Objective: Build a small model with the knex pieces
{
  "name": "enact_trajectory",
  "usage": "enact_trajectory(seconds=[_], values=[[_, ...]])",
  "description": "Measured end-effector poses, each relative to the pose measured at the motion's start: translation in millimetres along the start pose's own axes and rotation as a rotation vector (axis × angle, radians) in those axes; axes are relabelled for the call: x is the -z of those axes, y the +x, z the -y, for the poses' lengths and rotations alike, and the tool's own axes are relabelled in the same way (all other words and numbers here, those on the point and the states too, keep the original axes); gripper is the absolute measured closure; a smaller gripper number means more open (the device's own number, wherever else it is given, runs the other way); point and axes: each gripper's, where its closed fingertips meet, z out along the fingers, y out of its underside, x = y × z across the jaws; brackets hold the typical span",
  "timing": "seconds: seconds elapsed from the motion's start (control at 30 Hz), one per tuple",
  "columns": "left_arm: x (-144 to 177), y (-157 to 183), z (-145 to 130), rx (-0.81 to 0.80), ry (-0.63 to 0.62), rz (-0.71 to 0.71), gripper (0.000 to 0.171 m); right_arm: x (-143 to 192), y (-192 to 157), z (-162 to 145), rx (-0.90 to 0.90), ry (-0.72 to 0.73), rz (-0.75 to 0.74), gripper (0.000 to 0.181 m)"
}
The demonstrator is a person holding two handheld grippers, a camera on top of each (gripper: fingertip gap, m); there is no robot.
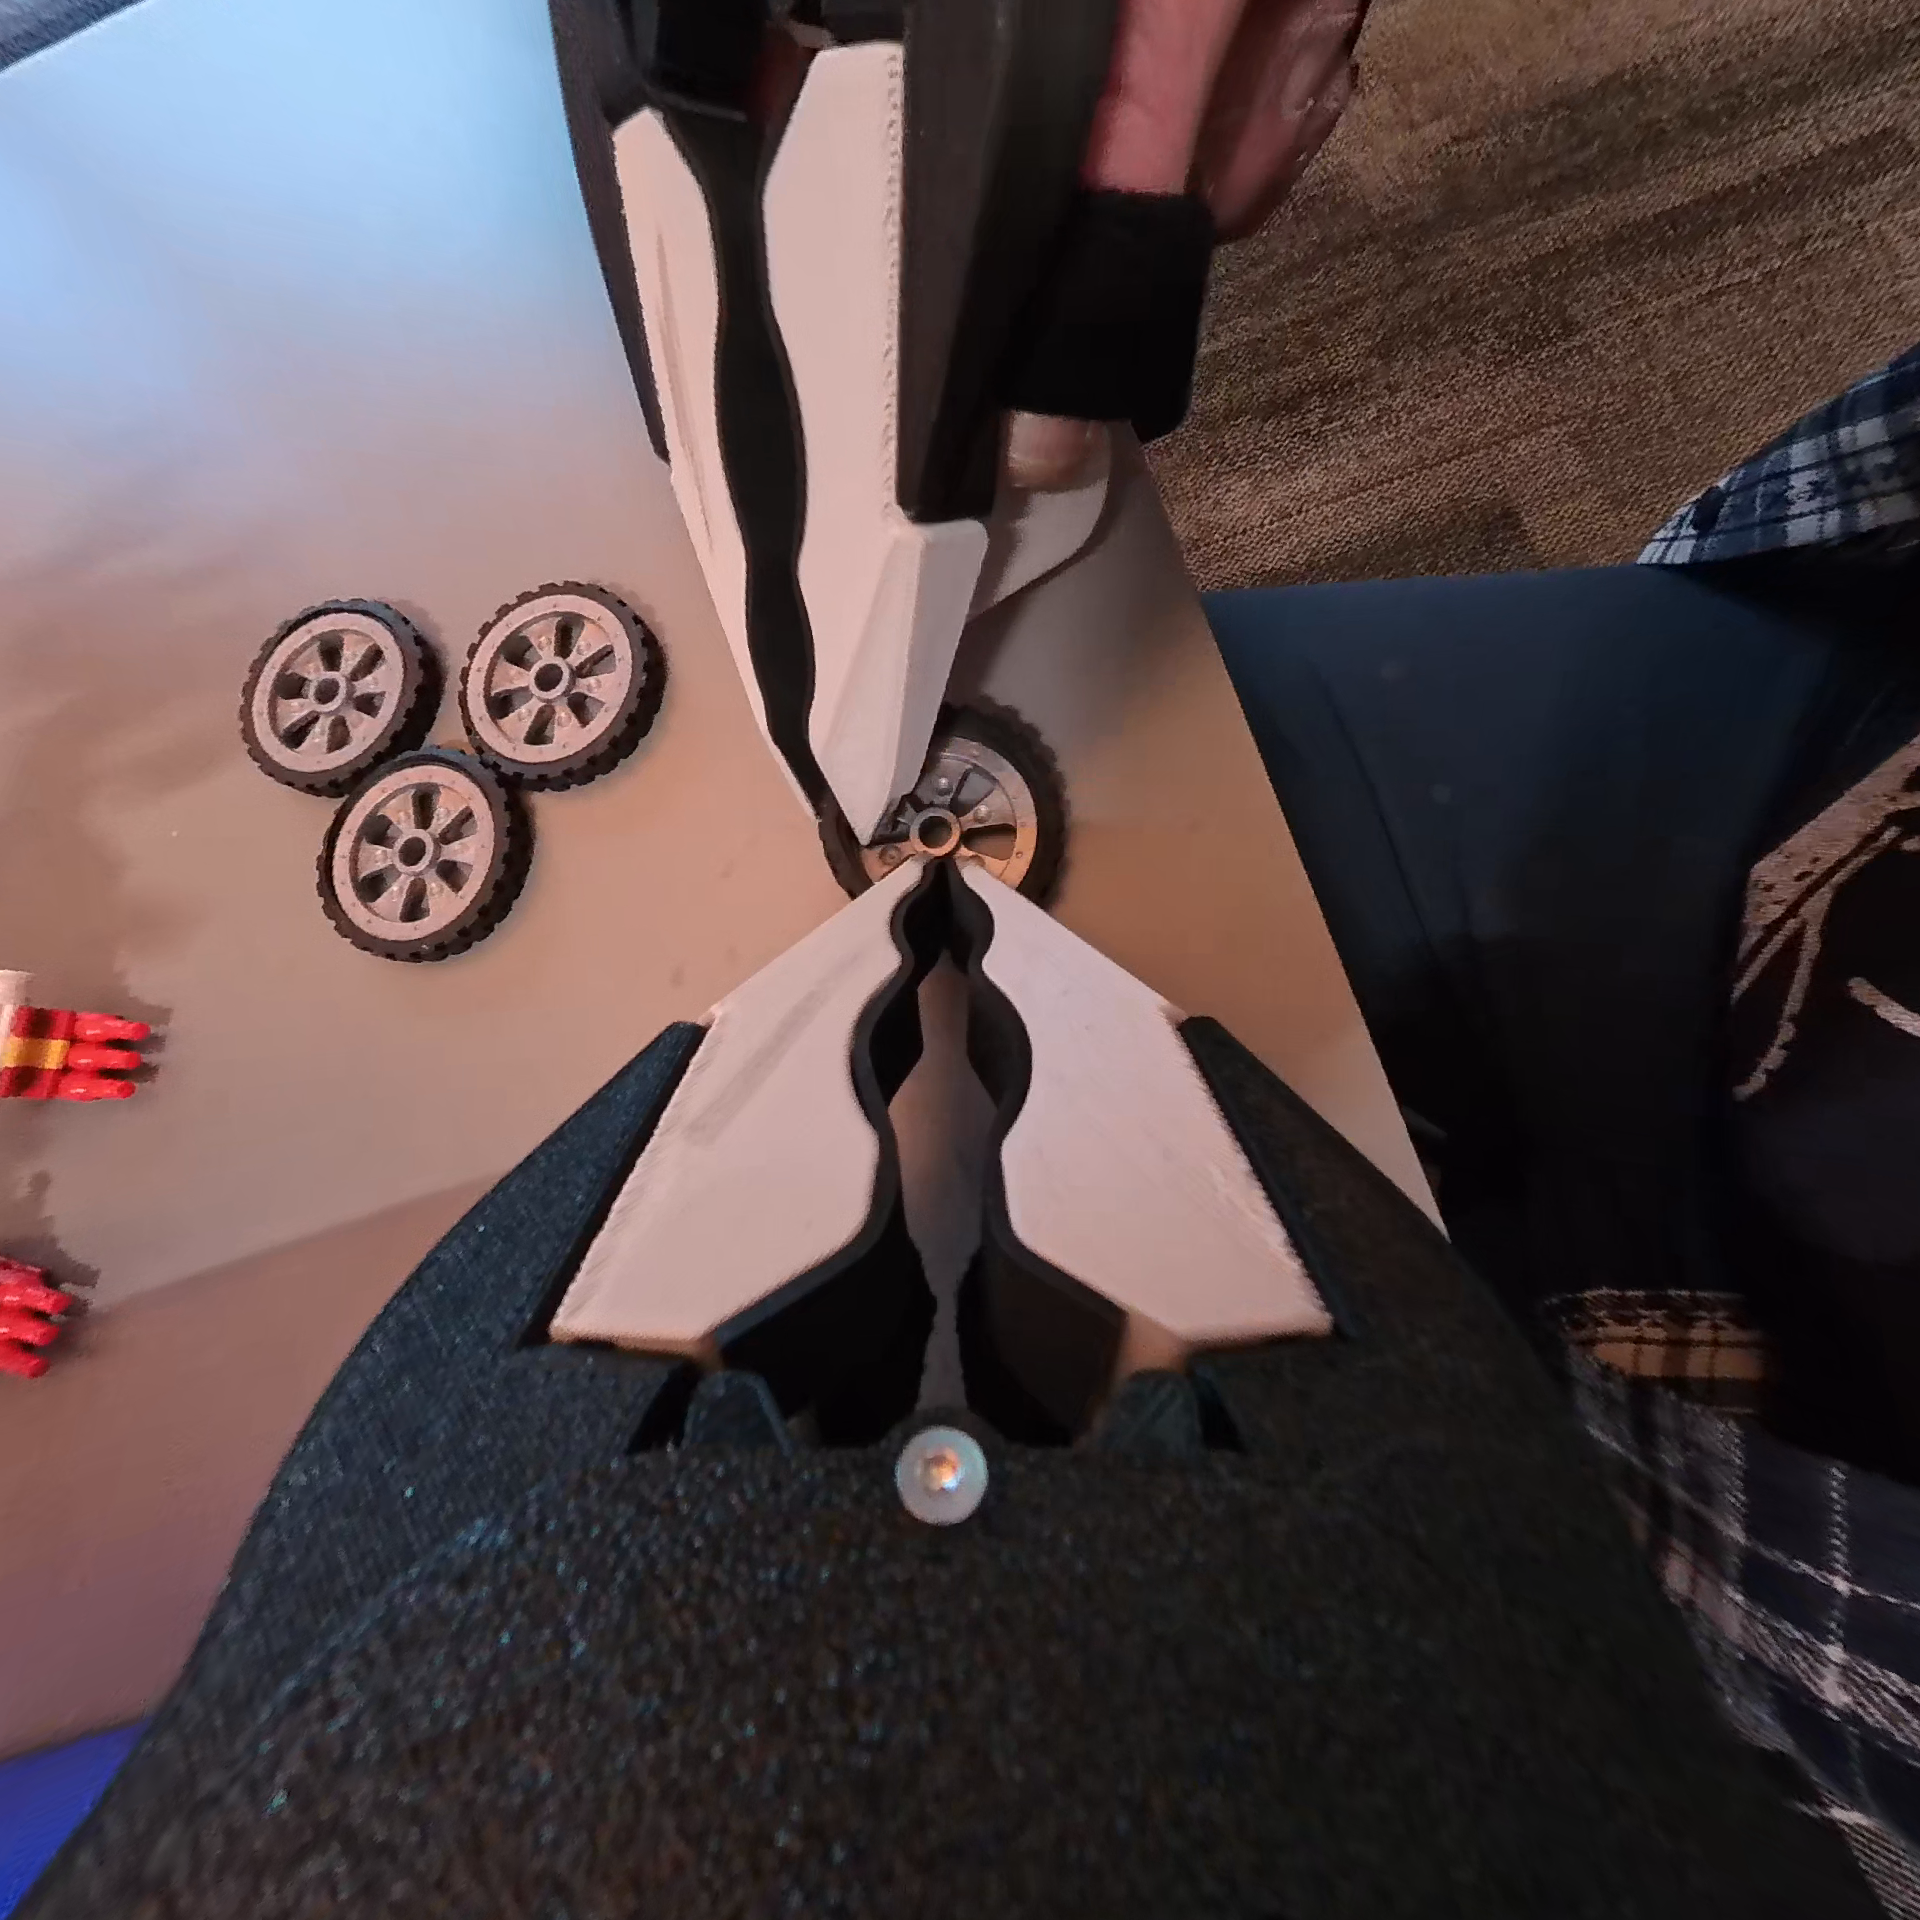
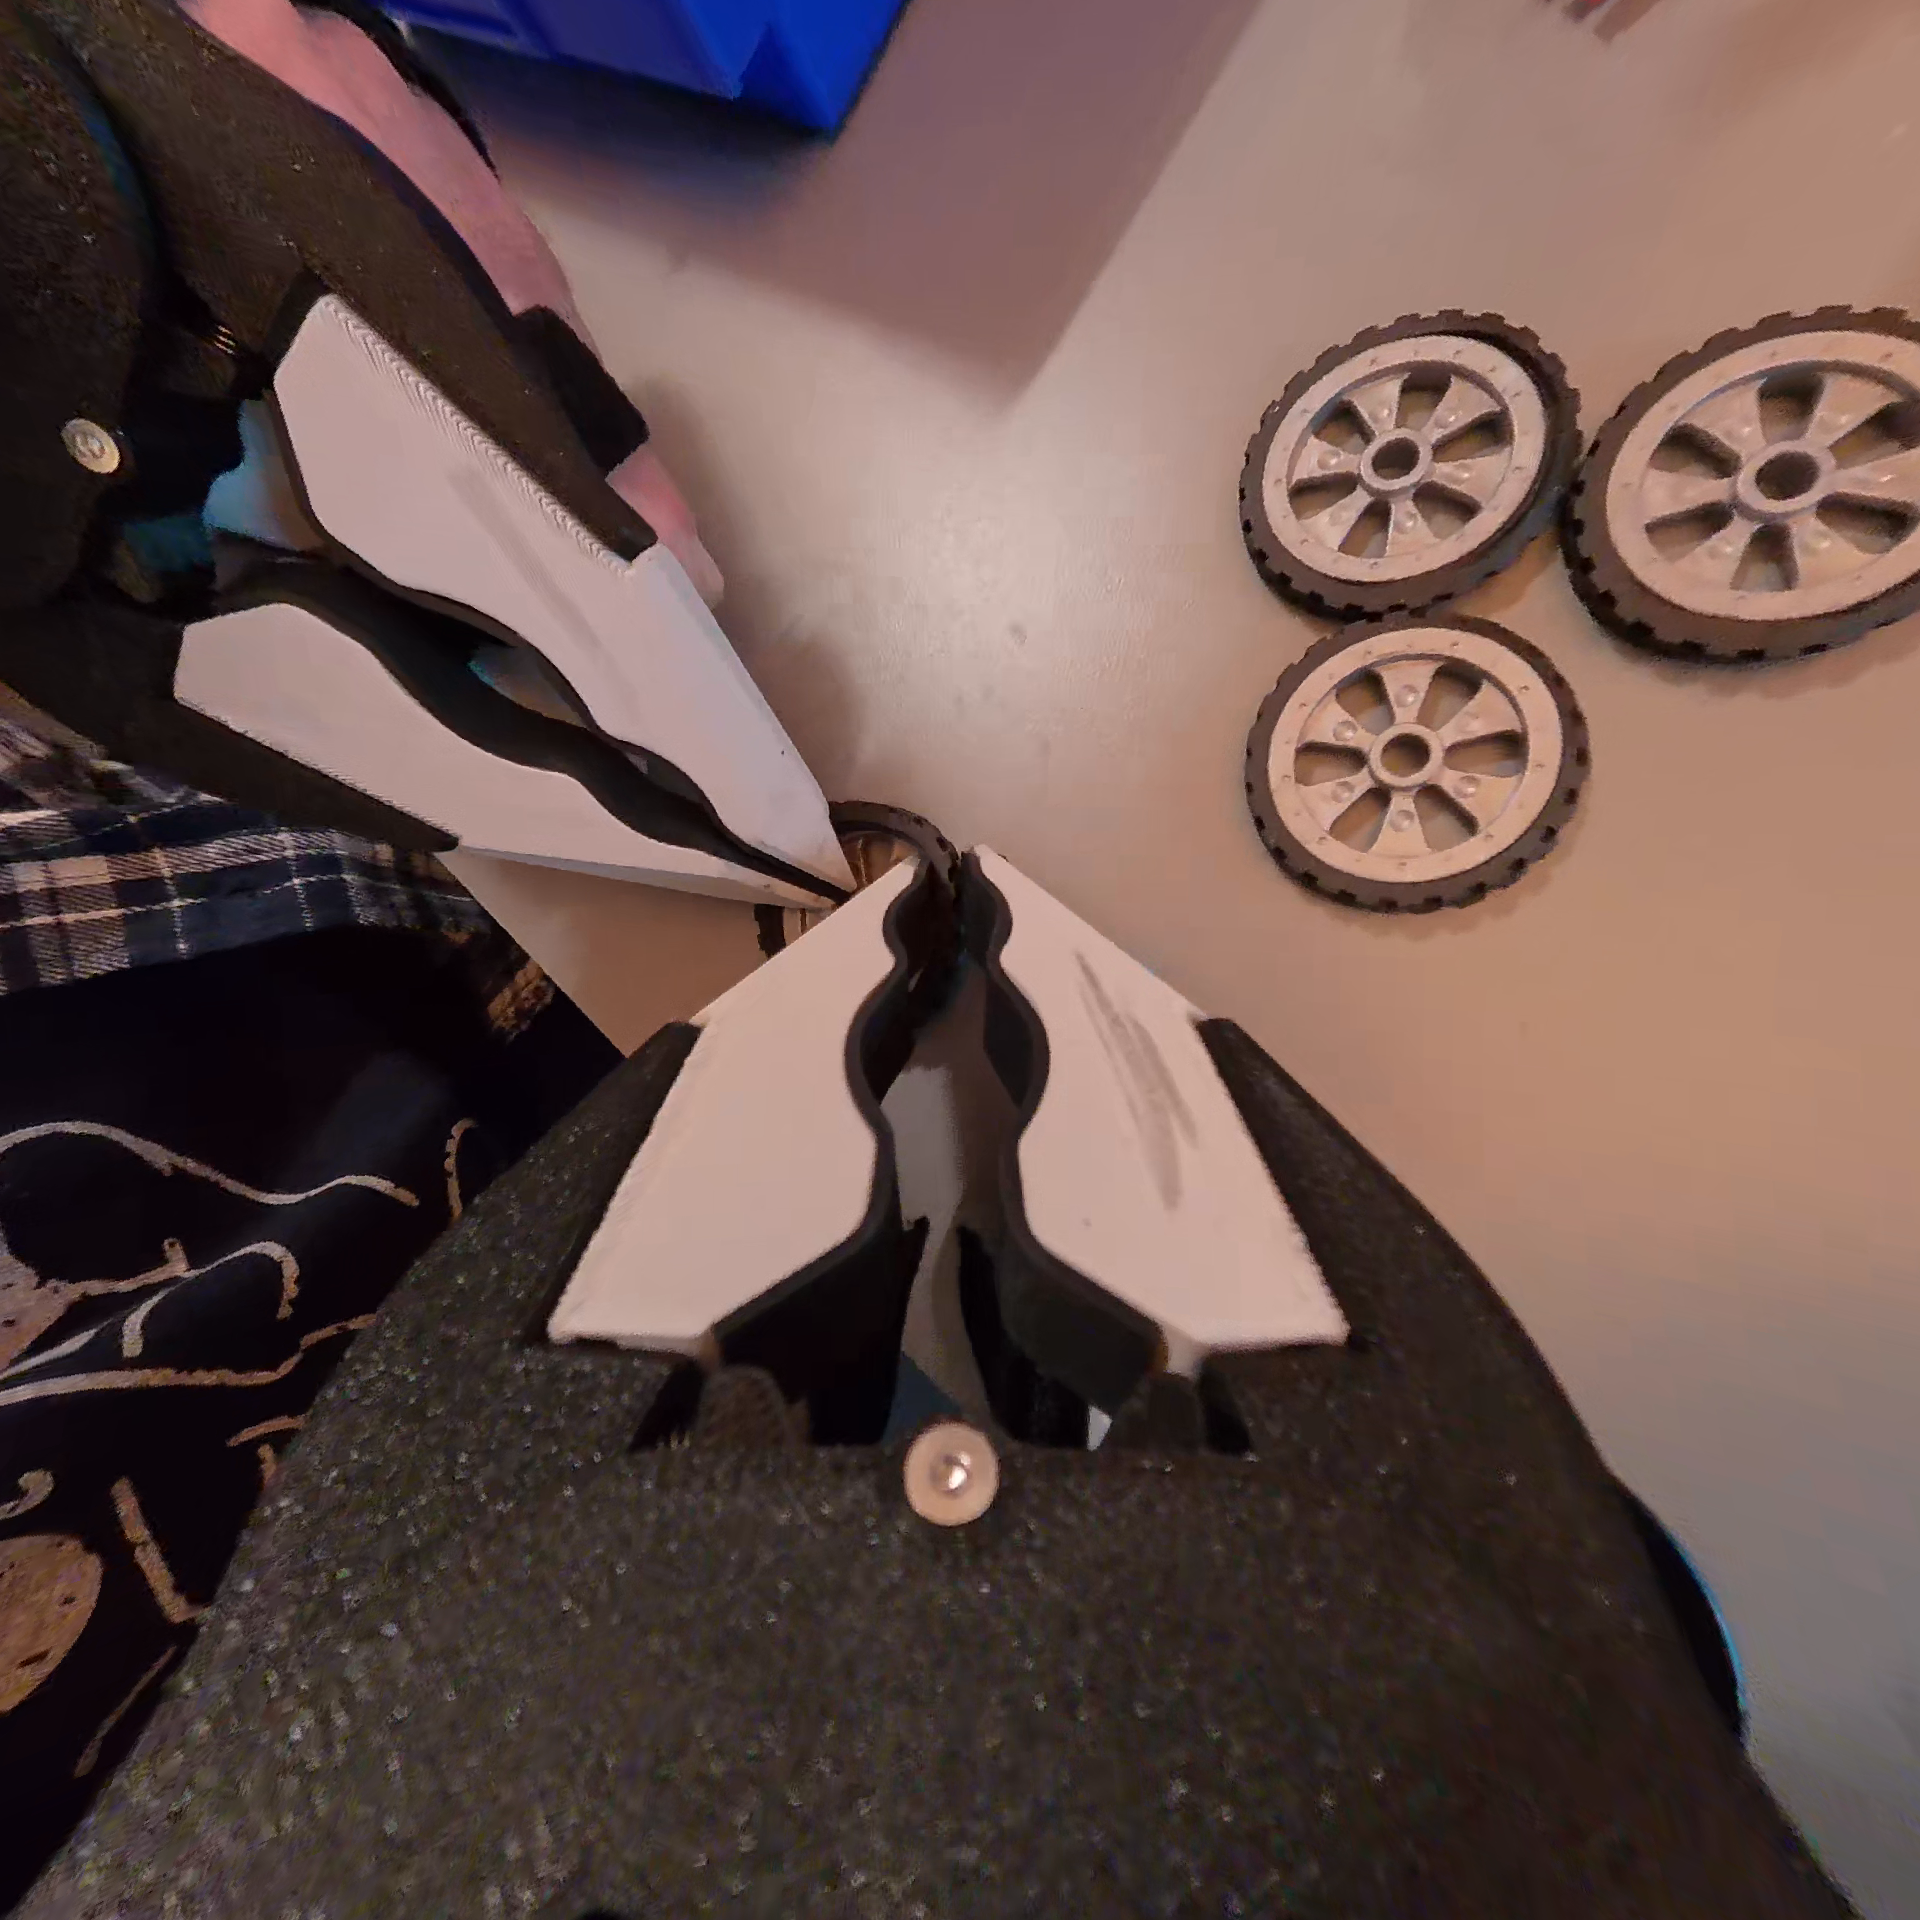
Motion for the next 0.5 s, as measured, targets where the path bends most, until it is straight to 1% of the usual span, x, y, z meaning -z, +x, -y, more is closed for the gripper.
enact_trajectory(seconds=[0.27, 0.37, 0.43, 0.5], values=[[0.0, 0.1, -0.1, -0.006, -0.005, -0.002, 0.171, -0.2, -0.6, 0.1, -0.050, -0.004, 0.074, 0.174], [-0.1, 0.1, -0.2, -0.006, -0.004, -0.006, 0.171, -0.1, -0.8, 0.1, -0.053, -0.033, 0.117, 0.174], [0.2, 0.3, -0.1, 0.005, 0.002, -0.015, 0.171, -0.2, -0.5, 0.4, -0.024, -0.053, 0.101, 0.175], [0.5, 0.5, -0.2, 0.008, 0.007, -0.020, 0.171, -0.6, 0.0, 0.8, 0.047, -0.058, 0.042, 0.175]])
